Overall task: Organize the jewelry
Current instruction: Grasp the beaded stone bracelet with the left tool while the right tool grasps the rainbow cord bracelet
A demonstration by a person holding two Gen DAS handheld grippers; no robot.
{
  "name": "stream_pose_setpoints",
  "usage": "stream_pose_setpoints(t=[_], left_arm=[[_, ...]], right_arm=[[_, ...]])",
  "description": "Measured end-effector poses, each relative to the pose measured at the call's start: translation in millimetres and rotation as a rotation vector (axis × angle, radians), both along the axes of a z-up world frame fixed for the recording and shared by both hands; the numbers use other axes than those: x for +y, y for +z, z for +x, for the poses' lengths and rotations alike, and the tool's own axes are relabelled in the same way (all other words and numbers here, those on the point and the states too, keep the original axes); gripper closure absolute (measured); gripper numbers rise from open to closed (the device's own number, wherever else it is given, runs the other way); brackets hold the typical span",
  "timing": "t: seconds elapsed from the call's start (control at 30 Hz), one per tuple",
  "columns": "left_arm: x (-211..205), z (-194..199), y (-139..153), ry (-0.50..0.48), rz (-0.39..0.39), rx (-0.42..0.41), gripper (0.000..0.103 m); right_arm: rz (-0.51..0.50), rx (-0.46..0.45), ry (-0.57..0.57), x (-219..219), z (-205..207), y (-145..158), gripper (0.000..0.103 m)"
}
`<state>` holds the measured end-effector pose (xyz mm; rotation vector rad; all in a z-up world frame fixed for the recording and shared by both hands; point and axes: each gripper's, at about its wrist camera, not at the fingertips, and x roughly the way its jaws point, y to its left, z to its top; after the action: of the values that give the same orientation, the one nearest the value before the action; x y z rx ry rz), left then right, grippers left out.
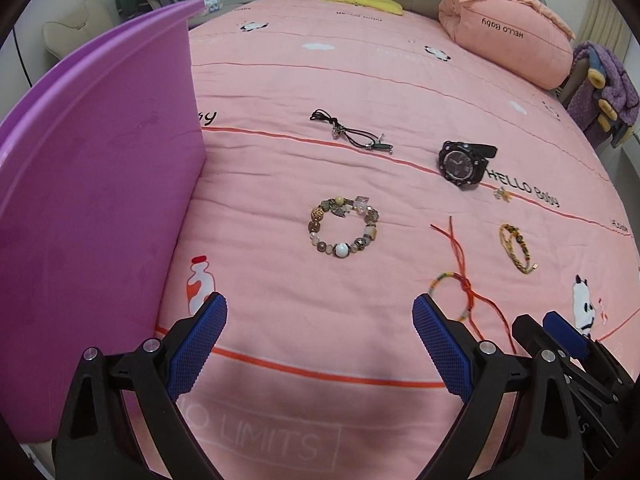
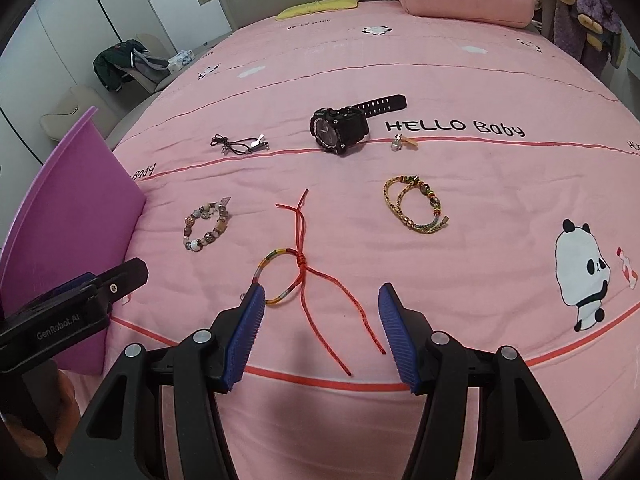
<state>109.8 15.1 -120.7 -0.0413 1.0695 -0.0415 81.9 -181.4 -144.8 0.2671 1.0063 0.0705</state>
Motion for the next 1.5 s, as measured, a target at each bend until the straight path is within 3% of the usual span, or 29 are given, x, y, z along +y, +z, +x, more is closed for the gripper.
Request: stream_pose_setpoints(t=[0.43,0.97,1.27,1.4,1.5], left_arm=[[8.0,57.7,-39.6,0.050,0.032,0.024,0.011],[10.6,78.4,-64.2,0.052,0.046,0.045,0.011],[7.0,86.6,-77.0,0.001,0.088,0.041,0.011],[0.7,90.8,-79.0,-0.034,0.072,0.036,0.026],[-9.8,87.9,-77.9,-0.079,0.089,0.022,0.044]], right_arm=[[-0.033,0.033,0.018,8.1,40.8,-31.3,0.046],[-0.110,0.041,0.053,21.6,51.0,-49.3,0.046],[-0.163,0.035,0.064,28.2,50.4,-56.1,0.046],[-0.191,0.033,0.074,32.5,50.5,-60.3,0.047],[-0.196,0.031,0.074,33.3,51.4,-63.8,0.047]])
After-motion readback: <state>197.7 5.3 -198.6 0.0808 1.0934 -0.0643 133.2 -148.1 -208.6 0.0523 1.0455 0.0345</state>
